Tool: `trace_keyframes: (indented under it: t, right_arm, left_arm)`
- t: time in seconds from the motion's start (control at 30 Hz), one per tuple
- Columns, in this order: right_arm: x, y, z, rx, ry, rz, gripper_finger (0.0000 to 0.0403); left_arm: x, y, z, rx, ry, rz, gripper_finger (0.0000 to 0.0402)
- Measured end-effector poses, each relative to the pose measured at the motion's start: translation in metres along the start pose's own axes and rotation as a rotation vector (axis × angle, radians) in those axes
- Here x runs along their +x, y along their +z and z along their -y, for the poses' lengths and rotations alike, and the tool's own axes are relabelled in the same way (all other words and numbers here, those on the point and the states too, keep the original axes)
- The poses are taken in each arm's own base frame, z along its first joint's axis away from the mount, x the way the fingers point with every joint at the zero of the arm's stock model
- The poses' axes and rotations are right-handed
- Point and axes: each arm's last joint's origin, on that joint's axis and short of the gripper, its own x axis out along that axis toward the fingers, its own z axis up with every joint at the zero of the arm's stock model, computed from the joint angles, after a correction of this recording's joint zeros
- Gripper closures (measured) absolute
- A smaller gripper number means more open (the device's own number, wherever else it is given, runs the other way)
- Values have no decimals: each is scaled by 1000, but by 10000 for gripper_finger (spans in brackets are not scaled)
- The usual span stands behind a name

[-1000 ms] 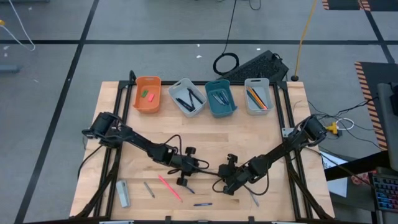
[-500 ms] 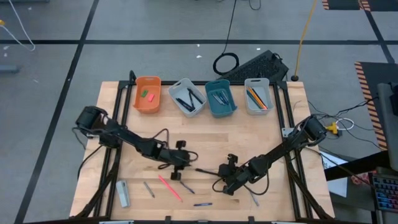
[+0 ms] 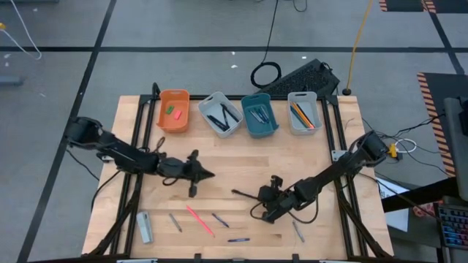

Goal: Sort crayons/erasers/pens/pencils in bins
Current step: Put the black pen into the left gray bin

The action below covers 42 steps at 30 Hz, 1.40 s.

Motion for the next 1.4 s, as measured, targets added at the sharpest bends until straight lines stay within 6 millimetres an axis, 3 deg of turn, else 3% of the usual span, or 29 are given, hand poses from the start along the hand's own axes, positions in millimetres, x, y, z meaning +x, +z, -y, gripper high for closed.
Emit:
trace_keyframes:
  t: [0.43, 0.57, 0.9, 1.03, 1.23, 1.4]
  right_arm:
    - [-41, 55, 36, 149, -30, 201, 365]
    - [-52, 83, 62, 217, -54, 317, 365]
    - [-52, 161, 133, 252, -153, 476, 365]
    - [-61, 181, 160, 291, -216, 528, 365]
    - [-49, 190, 192, 327, -225, 569, 365]
    - [-12, 199, 212, 311, -202, 489, 365]
  left_arm:
    - [-39, -17, -26, -39, 158, 144, 392]
    - [-43, -16, -32, -54, 240, 174, 397]
    - [-42, -15, -48, -72, 339, 177, 398]
    - [-42, -14, -53, -75, 363, 184, 393]
    - [-43, -12, -57, -63, 387, 195, 398]
    - [-43, -10, -61, -70, 394, 210, 391]
